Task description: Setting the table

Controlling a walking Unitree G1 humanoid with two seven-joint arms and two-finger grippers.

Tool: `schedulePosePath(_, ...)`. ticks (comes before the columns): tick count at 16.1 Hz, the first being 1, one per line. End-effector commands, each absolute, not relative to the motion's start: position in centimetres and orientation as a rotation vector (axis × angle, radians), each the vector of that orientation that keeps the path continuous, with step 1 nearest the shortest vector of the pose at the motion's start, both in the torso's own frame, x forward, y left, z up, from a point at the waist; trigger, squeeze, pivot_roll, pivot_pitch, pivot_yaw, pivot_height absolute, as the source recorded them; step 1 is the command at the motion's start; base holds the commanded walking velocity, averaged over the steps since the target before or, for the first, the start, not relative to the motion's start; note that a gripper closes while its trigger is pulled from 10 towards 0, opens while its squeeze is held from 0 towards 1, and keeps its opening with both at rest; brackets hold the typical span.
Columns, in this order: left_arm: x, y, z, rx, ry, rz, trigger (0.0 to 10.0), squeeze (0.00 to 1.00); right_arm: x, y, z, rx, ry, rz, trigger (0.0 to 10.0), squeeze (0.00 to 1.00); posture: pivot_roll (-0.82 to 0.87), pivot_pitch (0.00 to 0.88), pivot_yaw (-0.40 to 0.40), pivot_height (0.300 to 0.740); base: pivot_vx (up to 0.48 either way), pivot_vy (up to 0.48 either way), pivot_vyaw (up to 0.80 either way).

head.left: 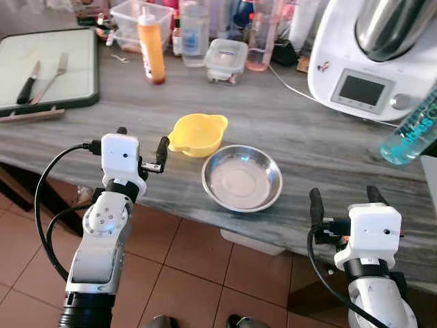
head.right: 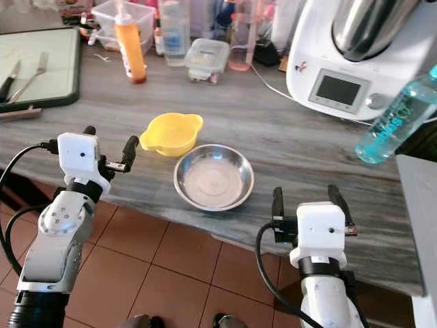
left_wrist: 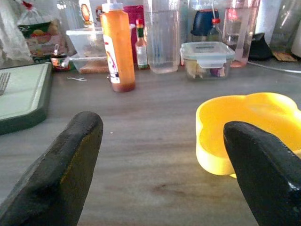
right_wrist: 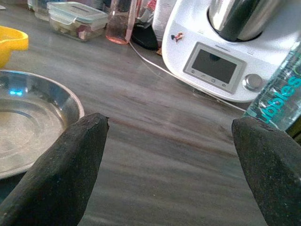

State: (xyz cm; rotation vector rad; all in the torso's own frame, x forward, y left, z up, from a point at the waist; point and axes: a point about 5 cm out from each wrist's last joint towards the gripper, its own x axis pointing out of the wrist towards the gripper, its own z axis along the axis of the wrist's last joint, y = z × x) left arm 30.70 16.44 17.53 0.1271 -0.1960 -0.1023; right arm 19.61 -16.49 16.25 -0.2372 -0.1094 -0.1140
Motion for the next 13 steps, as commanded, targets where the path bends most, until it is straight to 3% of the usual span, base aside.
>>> schedulePosePath(1,30.6,16.4,16.8,0.123,-0.174,-0.100,10.0,0.00,19.5,-17.0,16.1,-0.245,-0.101,-0.125,10.0,0.00,0.07,0.131,-0.051,0.740,0.000,0.000,0.00)
schedulePosePath(6,30.4,16.2,15.9,0.119,-0.141,-0.111,10.0,0.00,19.6,-16.9,16.0,-0.247,-0.101,-0.126,10.0,0.00,0.07,0.131,-0.055,0.740,0.000,0.000,0.00)
schedulePosePath(13,30.5,16.1,15.8,0.124,-0.139,-0.122,10.0,0.00,19.8,-17.0,15.9,-0.249,-0.102,-0.126,10.0,0.00,0.07,0.131,-0.051,0.740,0.000,0.416,0.00)
